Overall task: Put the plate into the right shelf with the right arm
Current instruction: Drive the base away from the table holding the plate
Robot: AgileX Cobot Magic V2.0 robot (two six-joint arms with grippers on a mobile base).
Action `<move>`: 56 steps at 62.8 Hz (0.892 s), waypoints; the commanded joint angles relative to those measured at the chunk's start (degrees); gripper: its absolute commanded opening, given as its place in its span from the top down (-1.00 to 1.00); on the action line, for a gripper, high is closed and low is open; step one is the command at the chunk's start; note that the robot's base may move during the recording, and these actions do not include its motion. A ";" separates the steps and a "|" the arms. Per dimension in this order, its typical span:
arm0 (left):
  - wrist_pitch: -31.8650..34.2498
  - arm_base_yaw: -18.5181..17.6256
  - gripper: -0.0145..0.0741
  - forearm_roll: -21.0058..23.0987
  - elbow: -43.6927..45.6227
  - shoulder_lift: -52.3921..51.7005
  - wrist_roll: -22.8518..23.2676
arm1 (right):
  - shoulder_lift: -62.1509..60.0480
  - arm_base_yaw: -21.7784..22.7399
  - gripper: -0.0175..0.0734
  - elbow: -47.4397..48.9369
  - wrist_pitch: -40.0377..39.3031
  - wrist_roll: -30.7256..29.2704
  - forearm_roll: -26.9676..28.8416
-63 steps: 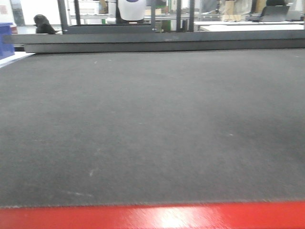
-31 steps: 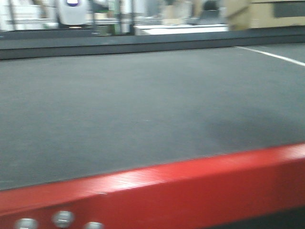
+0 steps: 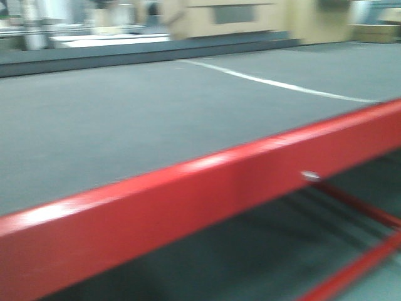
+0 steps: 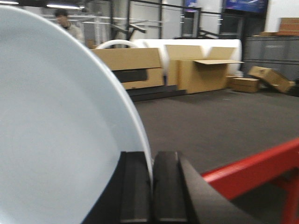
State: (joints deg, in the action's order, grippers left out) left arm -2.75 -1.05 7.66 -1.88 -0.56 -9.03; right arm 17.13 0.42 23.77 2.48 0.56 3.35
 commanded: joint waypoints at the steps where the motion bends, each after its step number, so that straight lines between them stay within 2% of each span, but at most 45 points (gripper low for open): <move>1: 5.16 -0.11 0.96 0.47 -0.59 -0.59 0.40 | 0.27 0.35 0.50 1.71 -5.40 -0.56 -0.21; 56: 5.16 -0.11 0.96 0.47 -0.59 -0.59 0.40 | 0.27 0.35 0.50 1.71 -5.45 -0.24 -0.21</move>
State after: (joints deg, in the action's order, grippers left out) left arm -2.75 -1.05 7.66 -1.88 -0.56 -9.03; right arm 17.13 0.42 23.77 2.48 0.54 3.35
